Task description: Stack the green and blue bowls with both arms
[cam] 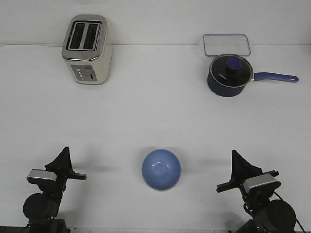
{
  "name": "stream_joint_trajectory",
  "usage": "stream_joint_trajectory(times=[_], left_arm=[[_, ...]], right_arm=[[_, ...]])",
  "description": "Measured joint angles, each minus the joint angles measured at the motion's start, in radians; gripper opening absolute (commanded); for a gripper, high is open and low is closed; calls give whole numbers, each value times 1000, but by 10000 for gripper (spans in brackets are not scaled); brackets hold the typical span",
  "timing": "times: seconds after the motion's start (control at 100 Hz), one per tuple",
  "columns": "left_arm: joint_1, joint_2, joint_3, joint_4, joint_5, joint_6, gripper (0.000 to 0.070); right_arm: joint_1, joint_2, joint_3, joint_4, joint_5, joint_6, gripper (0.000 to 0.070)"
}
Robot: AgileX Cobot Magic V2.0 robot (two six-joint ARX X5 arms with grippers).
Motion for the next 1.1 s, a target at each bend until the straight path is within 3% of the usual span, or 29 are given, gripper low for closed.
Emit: stream_joint_trajectory(times=[0.35,0.55,0.85,1.1], left_arm=[[0,0,0,0,0,0,15],[0,0,0,0,0,0,15],[0,0,0,0,0,0,15],[0,0,0,-1,0,0,15]], right_arm=[[0,0,0,0,0,-8,0],[-111,-4,-33,53,-10,-127,0],[-461,-124,-236,97,-263,-281,0],[-527,-147,-397,198,-289,-378,0]])
